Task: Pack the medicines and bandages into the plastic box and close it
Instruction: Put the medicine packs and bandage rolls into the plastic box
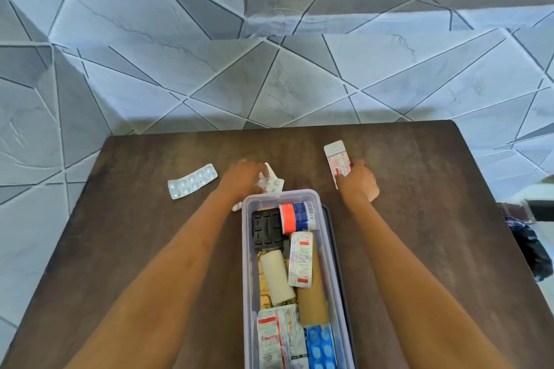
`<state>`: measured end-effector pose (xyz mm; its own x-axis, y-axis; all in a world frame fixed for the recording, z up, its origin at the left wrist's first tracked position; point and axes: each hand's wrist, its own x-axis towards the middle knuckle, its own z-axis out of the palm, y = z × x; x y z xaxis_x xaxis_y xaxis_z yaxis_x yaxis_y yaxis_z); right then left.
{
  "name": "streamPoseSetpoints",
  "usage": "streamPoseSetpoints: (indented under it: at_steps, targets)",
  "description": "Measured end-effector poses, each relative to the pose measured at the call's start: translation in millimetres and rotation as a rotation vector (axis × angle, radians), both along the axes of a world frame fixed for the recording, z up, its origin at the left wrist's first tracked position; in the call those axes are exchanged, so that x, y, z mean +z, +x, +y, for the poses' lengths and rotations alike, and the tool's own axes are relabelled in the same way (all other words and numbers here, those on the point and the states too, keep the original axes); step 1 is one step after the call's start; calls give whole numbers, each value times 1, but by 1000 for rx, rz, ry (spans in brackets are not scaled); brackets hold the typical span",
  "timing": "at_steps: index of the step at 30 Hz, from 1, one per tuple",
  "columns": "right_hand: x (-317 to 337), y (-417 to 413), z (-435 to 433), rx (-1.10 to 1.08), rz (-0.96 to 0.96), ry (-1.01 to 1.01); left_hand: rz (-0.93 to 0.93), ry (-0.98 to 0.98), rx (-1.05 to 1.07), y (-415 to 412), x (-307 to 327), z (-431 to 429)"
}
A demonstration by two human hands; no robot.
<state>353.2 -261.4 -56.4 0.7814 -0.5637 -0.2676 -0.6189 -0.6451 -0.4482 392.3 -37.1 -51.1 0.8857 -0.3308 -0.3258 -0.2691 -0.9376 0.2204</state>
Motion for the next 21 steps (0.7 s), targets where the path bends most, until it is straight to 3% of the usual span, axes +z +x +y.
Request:
streamPoseSetpoints:
  at_steps: [6, 12, 17, 21]
  targets:
    - [4, -8, -1, -8, -87, 148, -43, 2, 39, -4, 6, -6]
    - [25, -40, -14, 87, -220, 417, -192, -446, 436, -35, 47, 5]
    - [63, -92, 3, 181, -289, 616, -213, -659, 539, -91, 88, 0]
    - [71, -140, 19, 406, -248, 584, -163, -551, 516, -140, 87, -11]
